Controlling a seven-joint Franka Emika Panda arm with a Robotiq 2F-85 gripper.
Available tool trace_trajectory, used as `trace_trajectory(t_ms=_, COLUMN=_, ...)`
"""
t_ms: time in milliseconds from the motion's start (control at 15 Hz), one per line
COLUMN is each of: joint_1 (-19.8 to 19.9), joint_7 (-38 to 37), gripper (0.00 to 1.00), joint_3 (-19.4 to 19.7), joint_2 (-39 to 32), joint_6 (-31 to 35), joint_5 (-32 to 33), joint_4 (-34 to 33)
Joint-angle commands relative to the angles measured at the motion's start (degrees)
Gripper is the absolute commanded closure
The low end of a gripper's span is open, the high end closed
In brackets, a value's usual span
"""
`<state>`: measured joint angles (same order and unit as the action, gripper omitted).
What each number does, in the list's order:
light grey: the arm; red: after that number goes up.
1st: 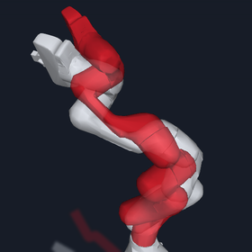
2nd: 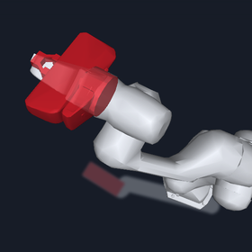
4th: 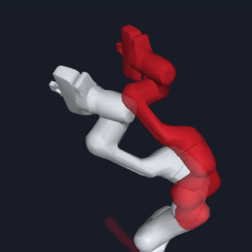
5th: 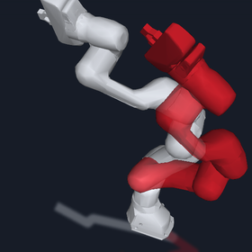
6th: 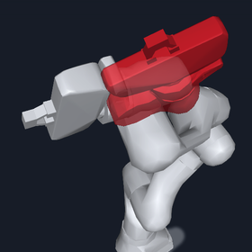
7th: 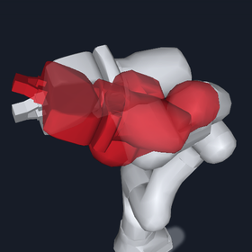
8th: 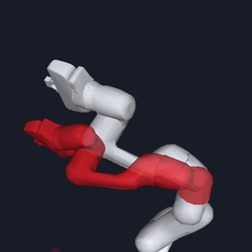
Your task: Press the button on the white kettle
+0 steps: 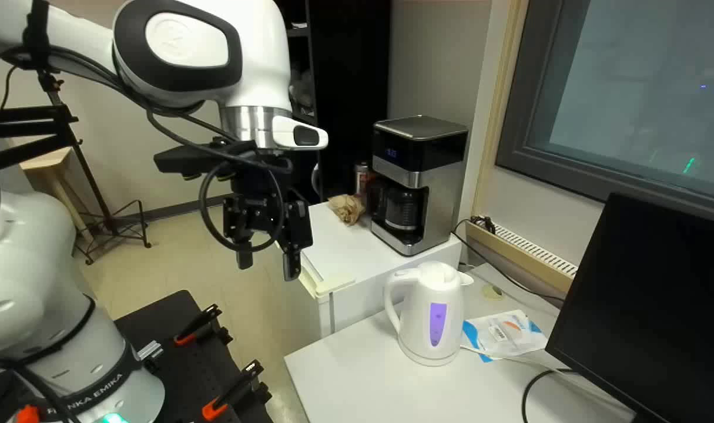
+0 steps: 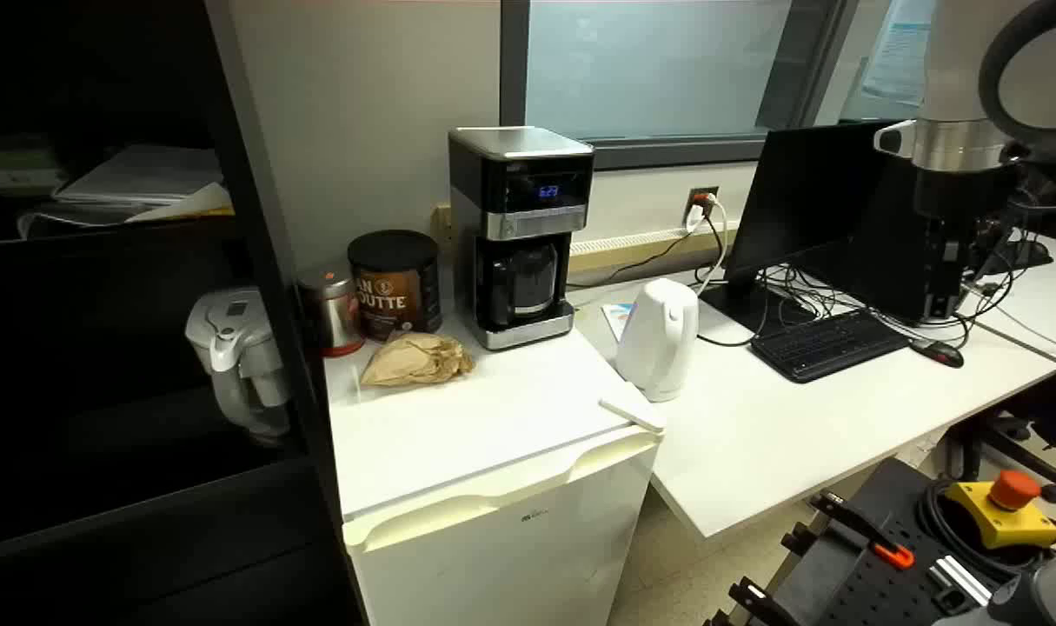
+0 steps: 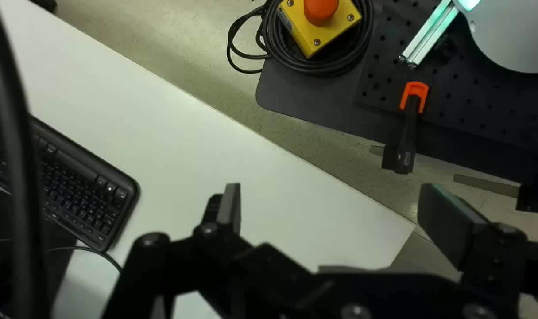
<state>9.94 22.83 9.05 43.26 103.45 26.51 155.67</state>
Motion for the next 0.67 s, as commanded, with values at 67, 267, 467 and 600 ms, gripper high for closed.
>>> trace_trajectory(t_ms=67, joint_1=-1.3, joint_7=-0.6, gripper=0.0, joint_3=1.1, joint_2=0.1, joint_6=-0.5, joint_5=0.6, joint_4=-0.1)
trace_trajectory(t_ms=267, joint_1=-1.3, joint_7=-0.6, gripper=0.0, joint_3=1.1, joint_2=0.1, joint_6=-0.5, joint_5=0.6, joint_4=-0.1)
trace_trajectory(t_ms=467, joint_1=-1.8, joint_7=-0.9, gripper=0.0, joint_3=1.0, joint_2=-0.8, joint_6=0.9, joint_5=1.0, joint_4=-0.5)
trace_trajectory(t_ms=600, joint_1=-2.4, joint_7=-0.4, gripper=0.0, joint_3=1.3, joint_2=-2.0, joint_6=3.0, joint_5=1.2, joint_4=-1.2)
